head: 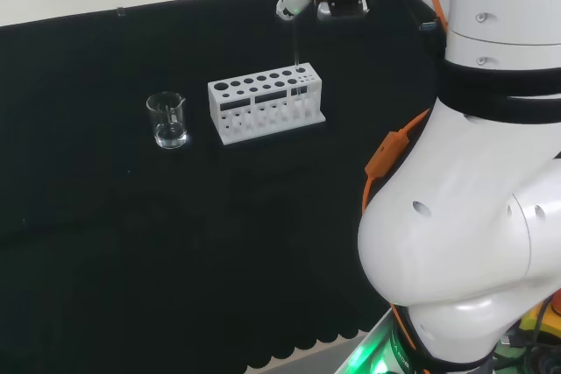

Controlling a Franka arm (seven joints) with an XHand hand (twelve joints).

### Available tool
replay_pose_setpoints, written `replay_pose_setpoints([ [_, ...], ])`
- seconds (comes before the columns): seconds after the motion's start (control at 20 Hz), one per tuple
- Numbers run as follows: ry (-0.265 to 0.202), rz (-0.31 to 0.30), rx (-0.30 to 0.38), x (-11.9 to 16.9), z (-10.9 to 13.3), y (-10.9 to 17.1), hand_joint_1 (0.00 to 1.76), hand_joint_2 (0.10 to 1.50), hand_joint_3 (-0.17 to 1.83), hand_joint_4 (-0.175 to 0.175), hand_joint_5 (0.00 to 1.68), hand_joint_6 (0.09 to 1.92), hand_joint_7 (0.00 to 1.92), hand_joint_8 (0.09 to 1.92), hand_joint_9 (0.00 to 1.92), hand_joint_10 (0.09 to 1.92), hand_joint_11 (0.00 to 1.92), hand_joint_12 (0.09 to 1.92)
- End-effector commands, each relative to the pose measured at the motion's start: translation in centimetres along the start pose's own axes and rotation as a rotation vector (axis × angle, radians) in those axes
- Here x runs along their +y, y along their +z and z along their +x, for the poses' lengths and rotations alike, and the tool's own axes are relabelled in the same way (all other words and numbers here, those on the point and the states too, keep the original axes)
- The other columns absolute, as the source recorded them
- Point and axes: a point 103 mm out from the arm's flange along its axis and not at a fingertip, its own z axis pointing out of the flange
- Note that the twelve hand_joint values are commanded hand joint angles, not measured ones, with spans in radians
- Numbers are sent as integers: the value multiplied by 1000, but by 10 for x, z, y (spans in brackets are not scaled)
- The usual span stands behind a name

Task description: Take the glass rod from the white test tube rack.

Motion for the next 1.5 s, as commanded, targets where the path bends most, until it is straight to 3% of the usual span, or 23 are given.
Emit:
replay_pose_setpoints([
  [0.05, -8, 0, 8, 1, 0, 2, 558, 928, 505, -147, 348, 87, 302, 824, 567, 774, 452, 1364],
  [0.35, -10, 0, 3, 3, 2, 4, 609, 941, 498, -145, 412, 125, 357, 811, 656, 744, 482, 1349],
  [0.8, -27, 21, -4, 14, 19, 8, 687, 927, 517, -145, 335, 660, 414, 797, 750, 719, 505, 1343],
  [1.3, -23, 20, -8, 19, 19, 11, 866, 911, 584, -148, 441, 907, 496, 796, 856, 706, 578, 1321],
  [1.5, -31, -6, 7, 20, 18, 12, 957, 893, 644, -156, 498, 963, 540, 793, 930, 685, 714, 1272],
])
